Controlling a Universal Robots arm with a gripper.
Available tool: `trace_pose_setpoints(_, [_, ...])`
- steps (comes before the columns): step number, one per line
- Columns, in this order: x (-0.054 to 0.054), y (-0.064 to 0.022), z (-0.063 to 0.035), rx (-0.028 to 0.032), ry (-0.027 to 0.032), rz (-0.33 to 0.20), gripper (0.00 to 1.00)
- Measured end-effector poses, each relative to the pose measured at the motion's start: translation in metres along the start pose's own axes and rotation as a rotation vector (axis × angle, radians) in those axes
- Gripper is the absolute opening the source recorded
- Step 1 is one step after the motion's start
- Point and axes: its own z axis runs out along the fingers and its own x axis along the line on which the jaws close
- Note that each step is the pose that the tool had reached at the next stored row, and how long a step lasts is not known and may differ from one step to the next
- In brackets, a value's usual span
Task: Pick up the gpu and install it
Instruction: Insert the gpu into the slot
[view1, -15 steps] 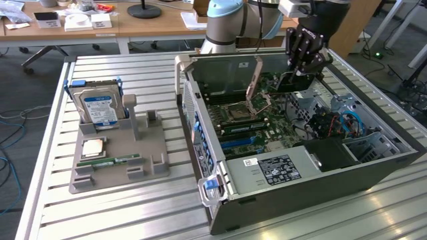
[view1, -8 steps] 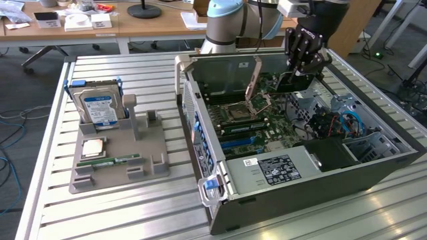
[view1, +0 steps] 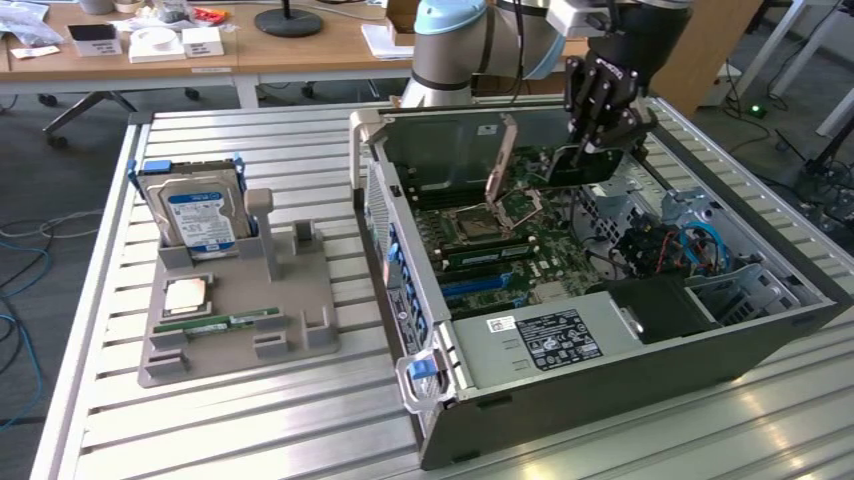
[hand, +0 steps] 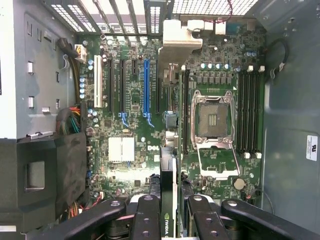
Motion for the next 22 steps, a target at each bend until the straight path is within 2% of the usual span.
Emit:
trace_pose_setpoints(7, [0.000,0.0007,0.0002,0.0004,-0.0001,0.000,0.26])
trace_pose_setpoints(10, [0.000,0.0017,0.0017,0.0037,-0.0004,0.000,0.26])
trace_pose_setpoints(22, [0.000,0.0045,0.0171,0.0051,-0.0003,0.000,0.26])
